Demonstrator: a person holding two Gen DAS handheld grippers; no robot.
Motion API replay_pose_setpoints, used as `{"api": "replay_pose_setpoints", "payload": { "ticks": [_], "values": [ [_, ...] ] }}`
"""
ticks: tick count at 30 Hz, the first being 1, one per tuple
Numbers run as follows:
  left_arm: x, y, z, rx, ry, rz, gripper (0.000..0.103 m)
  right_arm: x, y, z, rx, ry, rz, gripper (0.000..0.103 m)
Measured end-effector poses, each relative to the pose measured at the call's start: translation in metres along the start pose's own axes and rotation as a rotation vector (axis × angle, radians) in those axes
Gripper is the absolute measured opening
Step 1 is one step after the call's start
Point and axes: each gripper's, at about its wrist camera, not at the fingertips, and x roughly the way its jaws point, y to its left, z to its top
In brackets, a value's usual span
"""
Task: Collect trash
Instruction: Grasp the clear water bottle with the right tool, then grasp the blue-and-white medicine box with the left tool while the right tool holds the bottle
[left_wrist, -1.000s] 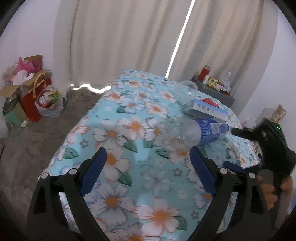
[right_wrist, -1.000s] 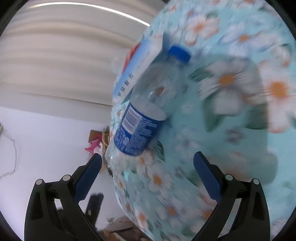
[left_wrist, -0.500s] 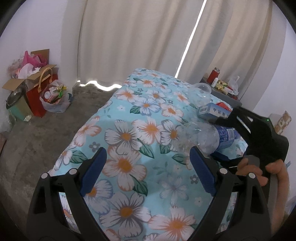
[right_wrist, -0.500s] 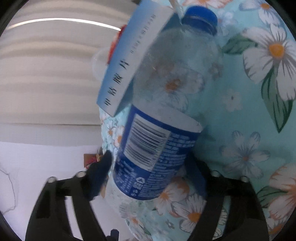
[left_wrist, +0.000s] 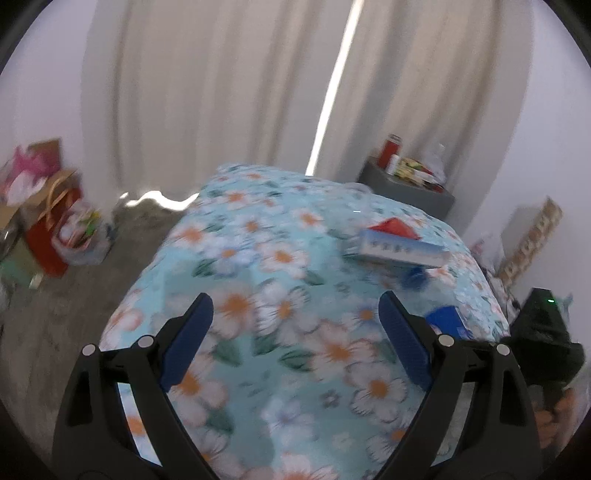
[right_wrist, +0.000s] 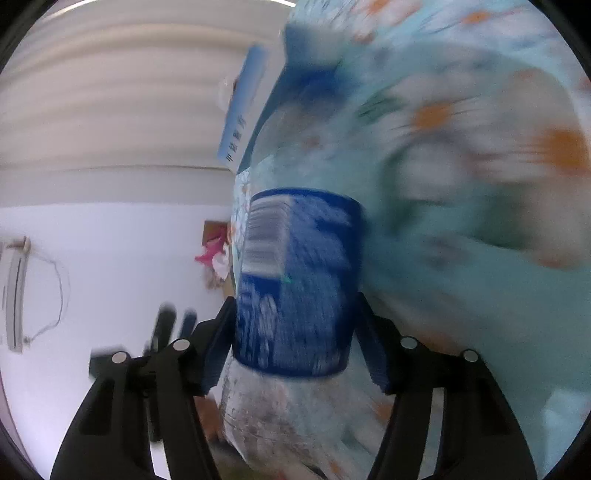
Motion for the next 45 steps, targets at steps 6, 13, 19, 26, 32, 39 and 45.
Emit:
{"api": "replay_pose_setpoints", "payload": {
  "ticks": [6, 13, 19, 26, 32, 39, 45],
  "values": [
    [0.043, -0.062, 0.006, 0.283, 0.006, -0.018, 0.087, -0.072, -0.011, -0.018, -0.089, -0.074, -0.093, 0.058],
    [0.089, -0.091, 0.017, 0.434, 0.072, -0.081, 0.086, -0.106, -0.002, -0.045, -0.237, -0.133, -0.290, 0.058],
    [0.155, -0.072, 0.058, 0.276, 0.190, -0.269, 0.078, -0.115, -0.019, -0.049, -0.222, -0.157, -0.296, 0.059],
    [0.224, -0.041, 0.081, -0.031, 0.284, -0.425, 0.059, -0.122, -0.022, -0.048, -0.216, -0.173, -0.304, 0.059],
    [0.223, -0.052, 0.061, -0.003, 0.382, -0.453, 0.054, -0.123, -0.023, -0.046, -0.199, -0.178, -0.288, 0.059],
    [0.150, -0.071, 0.019, 0.145, 0.437, -0.596, 0.076, -0.126, -0.021, -0.046, -0.213, -0.177, -0.308, 0.059],
    [0.118, -0.122, -0.011, 0.474, 0.343, -0.415, 0.088, -0.120, -0.018, -0.038, -0.208, -0.174, -0.338, 0.067]
  ]
}}
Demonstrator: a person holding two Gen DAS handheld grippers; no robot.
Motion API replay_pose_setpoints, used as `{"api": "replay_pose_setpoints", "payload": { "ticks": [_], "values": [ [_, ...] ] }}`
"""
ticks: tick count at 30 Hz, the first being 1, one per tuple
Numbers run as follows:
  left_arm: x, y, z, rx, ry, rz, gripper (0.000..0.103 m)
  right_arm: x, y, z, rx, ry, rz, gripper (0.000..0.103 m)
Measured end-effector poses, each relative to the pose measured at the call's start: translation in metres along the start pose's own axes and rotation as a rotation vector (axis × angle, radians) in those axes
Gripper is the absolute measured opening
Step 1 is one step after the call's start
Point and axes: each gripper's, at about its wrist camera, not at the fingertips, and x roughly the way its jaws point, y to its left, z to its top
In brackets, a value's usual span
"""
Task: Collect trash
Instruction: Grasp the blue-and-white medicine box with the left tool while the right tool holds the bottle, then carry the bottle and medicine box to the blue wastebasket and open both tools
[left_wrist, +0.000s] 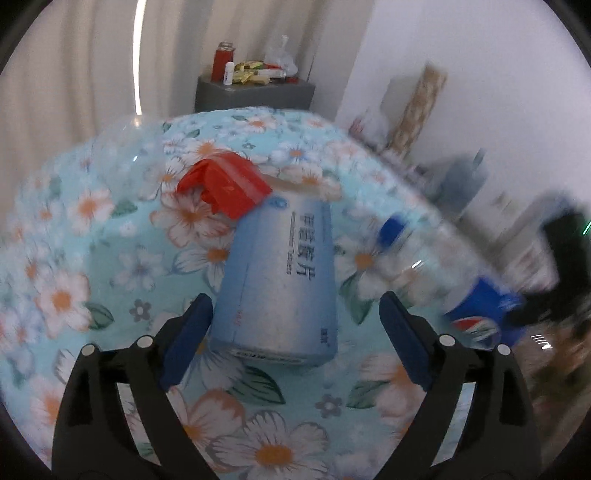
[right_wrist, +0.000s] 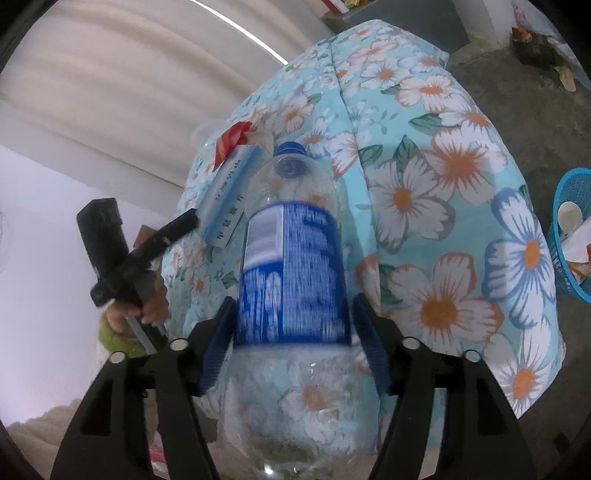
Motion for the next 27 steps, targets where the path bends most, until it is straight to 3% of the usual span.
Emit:
{"api": "replay_pose_setpoints", "payload": {
  "ticks": [3, 6, 8, 10, 18, 22, 27],
  "values": [
    [0.017, -0.015, 0.001, 0.066, 0.065, 0.136, 0.088, 0.008, 0.006, 0.002, -0.026, 0.009, -0.028, 0.067],
    [0.023, -0.016, 0.004, 0.030, 0.066, 0.155, 0.087, 0.019, 0.007, 0.001, -0.019, 0.025, -0.055, 0.067],
    [0.025, -0.020, 0.004, 0.010, 0.069, 0.182, 0.082, 0.022, 0.005, -0.001, 0.005, 0.021, -0.038, 0.060],
    [0.025, -0.020, 0.003, 0.002, 0.079, 0.207, 0.069, 0.020, 0.006, -0.005, 0.020, -0.001, -0.031, 0.060],
    [0.003, -0.036, -0.020, -0.026, 0.117, 0.207, 0.068, -0.005, -0.007, -0.025, 0.064, -0.050, -0.032, 0.059],
    [-0.020, -0.050, -0.045, -0.092, 0.134, 0.195, 0.068, -0.025, -0.018, -0.037, 0.075, -0.076, -0.072, 0.059],
    [-0.040, -0.070, -0.073, -0.171, 0.150, 0.138, 0.069, -0.033, -0.035, -0.046, 0.114, -0.050, -0.063, 0.060]
  ]
}}
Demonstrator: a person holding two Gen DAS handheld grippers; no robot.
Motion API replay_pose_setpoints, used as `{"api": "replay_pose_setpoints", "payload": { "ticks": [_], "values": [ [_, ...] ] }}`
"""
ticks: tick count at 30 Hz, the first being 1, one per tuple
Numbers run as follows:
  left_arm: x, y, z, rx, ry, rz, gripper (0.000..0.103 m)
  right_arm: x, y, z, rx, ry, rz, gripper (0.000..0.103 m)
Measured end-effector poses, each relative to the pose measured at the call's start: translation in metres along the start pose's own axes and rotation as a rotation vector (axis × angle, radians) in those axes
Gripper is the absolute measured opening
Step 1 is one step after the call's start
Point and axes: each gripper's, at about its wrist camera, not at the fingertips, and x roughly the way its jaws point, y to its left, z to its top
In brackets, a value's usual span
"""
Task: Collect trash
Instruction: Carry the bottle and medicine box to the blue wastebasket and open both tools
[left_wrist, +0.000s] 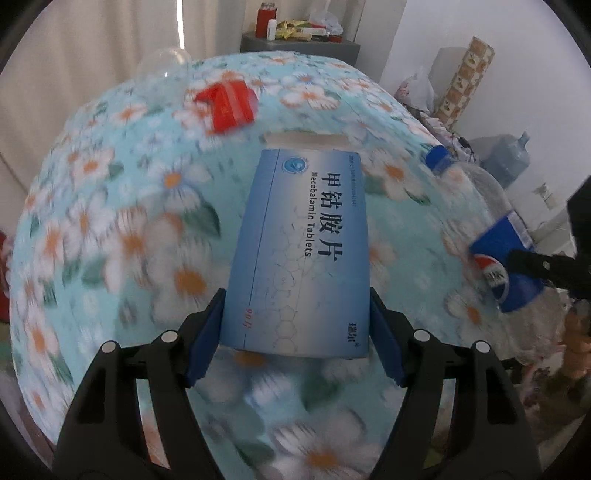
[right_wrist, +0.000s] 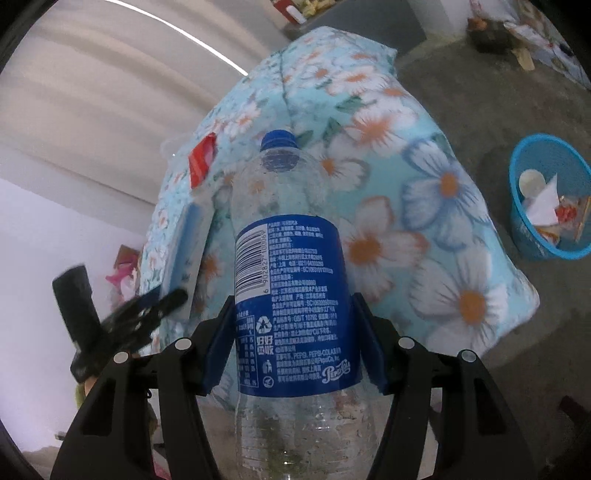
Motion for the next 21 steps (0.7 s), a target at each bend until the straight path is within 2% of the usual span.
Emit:
{"api": "replay_pose_setpoints", "payload": {
  "ticks": [2, 4, 5, 9, 17, 21],
  "values": [
    [-0.003, -0.004, -0.006, -0.005, -0.006, -0.002, 0.069, 0.004, 0.000, 0.002, 0.005, 0.014, 0.003, 0.060],
    [-0.005, -0.005, -0.007, -0.021, -0.017, -0.021, 0.079, 0.005, 0.001, 0.003, 0.007, 0.018, 0.000, 0.061],
    [-0.005, -0.004, -0.006, -0.034, -0.026, -0.034, 0.080, 0.007, 0.002, 0.004, 0.007, 0.019, -0.001, 0.061],
    [0.000, 0.002, 0.005, -0.076, -0.027, -0.064, 0.081, 0.005, 0.001, 0.007, 0.007, 0.028, -0.004, 0.061],
    [0.018, -0.004, 0.016, -0.049, 0.010, -0.046, 0.081, 0.013, 0.002, 0.015, 0.003, 0.044, -0.040, 0.064],
    [0.027, -0.009, 0.018, -0.023, 0.027, -0.012, 0.081, 0.017, 0.005, 0.018, -0.014, 0.045, -0.054, 0.064]
  ]
}}
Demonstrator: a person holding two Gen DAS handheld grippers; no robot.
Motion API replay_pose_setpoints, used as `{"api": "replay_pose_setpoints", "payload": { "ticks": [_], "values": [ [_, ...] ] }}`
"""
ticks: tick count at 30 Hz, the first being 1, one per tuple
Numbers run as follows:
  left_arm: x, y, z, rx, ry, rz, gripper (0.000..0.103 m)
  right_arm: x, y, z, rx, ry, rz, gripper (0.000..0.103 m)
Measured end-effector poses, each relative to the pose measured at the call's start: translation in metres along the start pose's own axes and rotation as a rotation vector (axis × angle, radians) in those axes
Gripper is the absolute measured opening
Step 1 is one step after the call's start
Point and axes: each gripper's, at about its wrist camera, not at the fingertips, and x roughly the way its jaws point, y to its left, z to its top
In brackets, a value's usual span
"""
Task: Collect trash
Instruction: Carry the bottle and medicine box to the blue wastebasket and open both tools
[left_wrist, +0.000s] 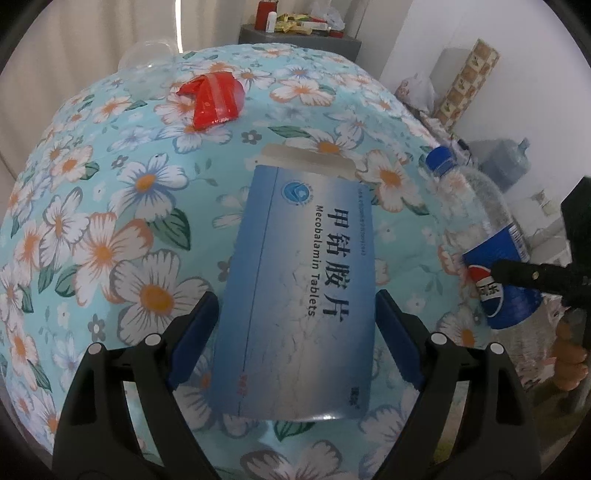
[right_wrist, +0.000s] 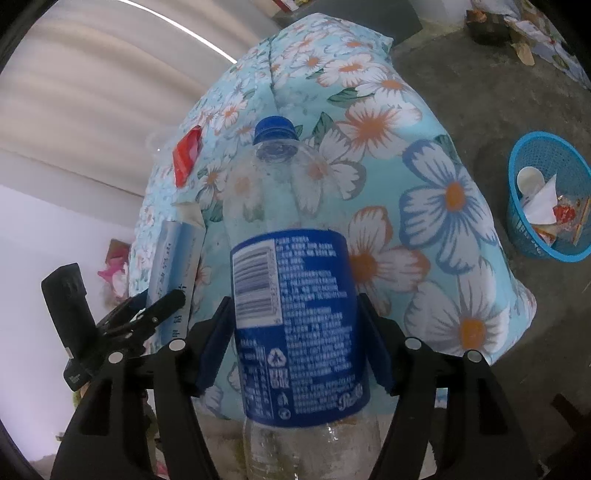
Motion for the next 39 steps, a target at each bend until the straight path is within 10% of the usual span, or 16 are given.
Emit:
{"api": "replay_pose_setpoints", "payload": {
  "ticks": [39],
  "values": [
    [0.0068, -0.0075, 0.0059, 0.056, -0.017, 0.091, 0.068, -0.0062, -0.0051, 0.0012, 0.003, -0.052, 0.040, 0.059]
  ]
}}
